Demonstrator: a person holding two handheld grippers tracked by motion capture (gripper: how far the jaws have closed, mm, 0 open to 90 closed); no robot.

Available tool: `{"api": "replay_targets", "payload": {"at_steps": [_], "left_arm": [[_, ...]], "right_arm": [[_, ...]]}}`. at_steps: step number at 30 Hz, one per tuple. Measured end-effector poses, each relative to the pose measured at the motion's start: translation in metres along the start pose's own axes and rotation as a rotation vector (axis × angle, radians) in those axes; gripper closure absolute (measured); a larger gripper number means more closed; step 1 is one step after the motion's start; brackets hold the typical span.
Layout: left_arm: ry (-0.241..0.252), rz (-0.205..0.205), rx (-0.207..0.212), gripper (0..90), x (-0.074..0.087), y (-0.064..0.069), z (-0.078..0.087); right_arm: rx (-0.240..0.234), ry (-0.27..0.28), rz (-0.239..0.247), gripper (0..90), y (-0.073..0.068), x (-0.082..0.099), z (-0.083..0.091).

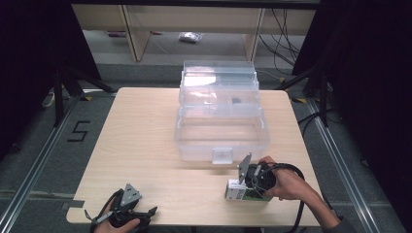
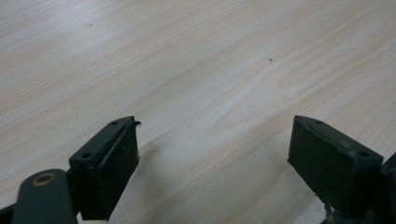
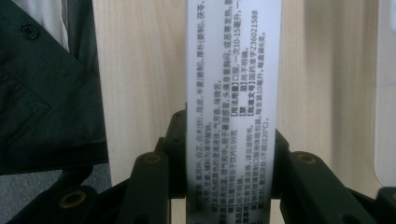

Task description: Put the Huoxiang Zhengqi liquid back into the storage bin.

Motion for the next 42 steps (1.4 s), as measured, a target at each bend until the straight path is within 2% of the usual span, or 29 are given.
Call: {"api": "replay_targets", "payload": {"at_steps": [1, 2, 4, 6, 8, 10, 13, 14, 19, 21, 22, 23, 24, 25, 26, 27, 28, 30, 31, 33, 34, 35, 36, 39, 40, 42], "left_arm": [[0.0, 0.001, -0.002, 15.4, 0.0, 0.0, 0.0], [0.003, 0.003, -0.014, 15.4, 0.0, -0.001, 0.0], [0.006, 0.007, -0.004, 15.4, -0.001, 0.0, 0.0], [0.002, 0.0, -0.004, 15.4, 0.0, 0.0, 0.0], [0.008, 0.009, -0.01, 15.4, -0.001, -0.001, -0.001], [0.011, 0.006, -0.007, 15.4, -0.001, -0.001, 0.0], [0.008, 0.006, -0.009, 15.4, -0.001, -0.001, 0.0], [0.011, 0.007, -0.011, 15.4, -0.001, -0.002, 0.0], [0.009, 0.005, -0.01, 15.4, -0.001, -0.001, 0.0], [0.018, 0.014, -0.01, 15.4, -0.002, -0.001, -0.001], [0.013, 0.011, -0.007, 15.4, -0.002, 0.0, -0.001], [0.005, 0.001, 0.0, 15.4, -0.001, -0.001, 0.0], [0.012, 0.007, -0.009, 15.4, -0.001, -0.001, 0.0], [0.017, 0.017, -0.008, 15.4, -0.002, -0.001, 0.0], [0.017, 0.016, -0.009, 15.4, -0.002, -0.001, 0.0], [0.018, 0.015, -0.008, 15.4, -0.002, -0.001, 0.0], [0.017, 0.013, -0.008, 15.4, -0.002, -0.001, 0.0], [0.01, 0.008, 0.0, 15.4, -0.001, 0.0, 0.0], [0.011, 0.013, -0.001, 15.4, -0.001, 0.0, 0.0], [0.012, 0.01, -0.001, 15.4, -0.001, 0.0, 0.0], [0.011, 0.009, 0.001, 15.4, -0.001, 0.0, 0.0], [0.009, 0.009, -0.001, 15.4, -0.001, -0.001, 0.0], [0.012, 0.013, -0.001, 15.4, -0.001, 0.0, 0.0], [0.013, 0.009, -0.001, 15.4, -0.001, 0.0, 0.0], [0.015, 0.011, -0.008, 15.4, -0.001, -0.001, 0.0], [0.01, 0.012, -0.001, 15.4, -0.001, 0.0, 0.0]], "right_arm": [[0.001, 0.0, -0.002, 64.9, 0.0, -0.001, 0.002], [0.004, 0.008, 0.042, 64.9, 0.004, -0.002, 0.003], [-0.01, 0.002, 0.032, 64.9, 0.003, -0.003, 0.006], [0.004, 0.007, 0.003, 64.9, 0.005, -0.005, 0.012], [-0.01, 0.016, -0.007, 64.9, 0.005, -0.007, 0.018], [-0.007, 0.032, 0.02, 64.9, 0.01, -0.009, 0.022], [-0.015, 0.042, 0.007, 64.9, 0.011, -0.013, 0.031], [-0.015, 0.054, 0.053, 64.9, 0.014, -0.015, 0.033], [-0.009, 0.056, 0.005, 64.9, 0.015, -0.019, 0.048], [0.002, 0.072, 0.041, 64.9, 0.021, -0.021, 0.052], [-0.016, 0.069, 0.015, 64.9, 0.019, -0.023, 0.055], [0.006, 0.072, 0.063, 64.9, 0.024, -0.023, 0.056], [0.002, 0.071, 0.049, 65.0, 0.024, -0.023, 0.058], [0.012, 0.093, 0.118, 65.0, 0.031, -0.026, 0.059], [0.007, 0.071, 0.072, 64.9, 0.029, -0.024, 0.062], [0.017, 0.087, 0.097, 64.9, 0.032, -0.027, 0.063], [0.01, 0.076, 0.067, 64.9, 0.031, -0.026, 0.066], [0.01, 0.096, 0.097, 64.9, 0.034, -0.029, 0.07], [0.012, 0.09, 0.077, 64.9, 0.035, -0.029, 0.072], [0.023, 0.086, 0.078, 64.9, 0.039, -0.029, 0.077], [0.034, 0.081, 0.047, 64.9, 0.04, -0.028, 0.081], [0.037, 0.106, 0.08, 64.9, 0.044, -0.031, 0.083], [0.027, 0.099, 0.062, 64.9, 0.044, -0.031, 0.086], [0.042, 0.098, 0.072, 64.9, 0.05, -0.032, 0.091], [0.039, 0.082, 0.052, 64.9, 0.048, -0.032, 0.094], [0.037, 0.096, 0.072, 64.9, 0.052, -0.035, 0.097]]}}
Point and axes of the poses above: each handheld gripper's, and its own axes: z roughly backward along the jaws, x roughly out of its underside, y roughly to its right, the point moved 10 cm from there along -z, roughly forward along the jaws, and after that the axes turned 2 degrees about z, right-handed, at the moved point
